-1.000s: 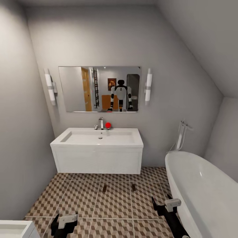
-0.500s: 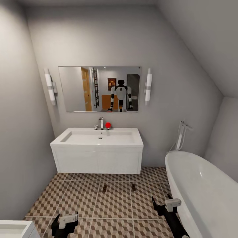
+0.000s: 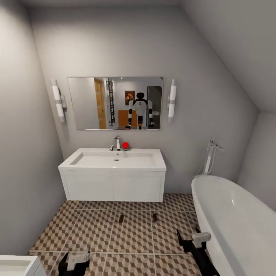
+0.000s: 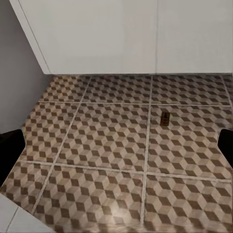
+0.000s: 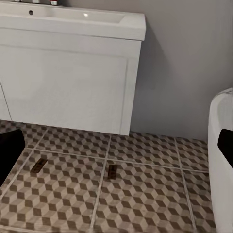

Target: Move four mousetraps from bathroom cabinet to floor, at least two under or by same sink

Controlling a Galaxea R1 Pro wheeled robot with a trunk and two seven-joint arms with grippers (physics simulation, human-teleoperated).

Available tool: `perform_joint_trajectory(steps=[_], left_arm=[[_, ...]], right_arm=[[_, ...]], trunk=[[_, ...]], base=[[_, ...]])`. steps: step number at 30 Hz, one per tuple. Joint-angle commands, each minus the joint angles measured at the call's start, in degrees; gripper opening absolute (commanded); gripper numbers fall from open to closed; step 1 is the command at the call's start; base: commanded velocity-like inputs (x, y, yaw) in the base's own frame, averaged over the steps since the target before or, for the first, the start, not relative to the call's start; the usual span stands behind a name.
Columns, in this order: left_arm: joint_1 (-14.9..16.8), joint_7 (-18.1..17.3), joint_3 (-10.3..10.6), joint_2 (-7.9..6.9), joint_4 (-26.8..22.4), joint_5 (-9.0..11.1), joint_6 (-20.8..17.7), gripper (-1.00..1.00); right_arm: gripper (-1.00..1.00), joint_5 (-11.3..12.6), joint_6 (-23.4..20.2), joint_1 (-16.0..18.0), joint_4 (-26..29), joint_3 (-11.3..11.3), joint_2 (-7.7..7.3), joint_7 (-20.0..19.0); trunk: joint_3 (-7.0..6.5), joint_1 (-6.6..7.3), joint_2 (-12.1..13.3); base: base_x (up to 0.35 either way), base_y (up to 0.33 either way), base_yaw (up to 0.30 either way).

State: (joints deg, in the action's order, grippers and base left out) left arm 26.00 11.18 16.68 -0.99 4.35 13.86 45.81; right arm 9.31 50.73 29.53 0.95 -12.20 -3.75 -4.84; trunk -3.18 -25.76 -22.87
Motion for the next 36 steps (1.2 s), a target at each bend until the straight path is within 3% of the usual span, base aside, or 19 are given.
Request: perform_joint_trajectory(steps=[1, 4, 9, 11, 17, 20, 36], left_arm=[[-0.5, -0.1, 0.5, 0.0, 0.2, 0.3, 0.3, 1.0], [-2.8, -1.4, 0.5, -0.42, 0.2, 0.3, 0.4, 1.0], [-6.7, -5.1, 0.5, -2.11, 0.2, 0.3, 2.1, 1.0], [-8.4, -6.2, 0.5, -2.99, 0.2, 0.3, 4.1, 1.0], [-11.2, -7.3, 0.5, -5.09, 0.2, 0.3, 12.1, 1.0], [-11.6, -7.4, 0.5, -5.45, 0.2, 0.3, 14.2, 1.0], [-11.9, -7.2, 0.5, -5.44, 0.1, 0.3, 14.2, 1.0]], right_arm=[[1.0, 0.6, 0.2, -0.4, 0.0, -0.1, -0.01, -0.5], [1.0, 0.6, 1.2, -2.6, 0.0, -0.1, -0.07, -0.6], [1.0, 0.6, 6.6, -6.3, -0.1, -0.2, -0.06, -0.6], [1.0, 0.6, 9.3, -8.2, -0.1, -0.2, 0.0, -0.6], [1.0, 0.7, 9.3, -12.2, -0.1, -0.2, 0.1, -0.4], [1.0, 0.8, 9.3, -12.8, -0.1, -0.2, 0.15, -0.3], [1.0, 0.8, 9.3, -13.3, 0.0, -0.1, 0.43, -0.3]], trunk=[[0.02, -0.03, 0.0], [0.02, -0.03, 0.0], [0.02, -0.03, 0.0], [0.02, -0.03, 0.0], [0.02, -0.03, 0.0], [0.02, -0.03, 0.0], [0.02, -0.03, 0.0]], base=[[0.0, 0.0, 0.0], [0.0, 0.0, 0.0], [0.0, 0.0, 0.0], [0.0, 0.0, 0.0], [0.0, 0.0, 0.0], [0.0, 0.0, 0.0], [0.0, 0.0, 0.0]])
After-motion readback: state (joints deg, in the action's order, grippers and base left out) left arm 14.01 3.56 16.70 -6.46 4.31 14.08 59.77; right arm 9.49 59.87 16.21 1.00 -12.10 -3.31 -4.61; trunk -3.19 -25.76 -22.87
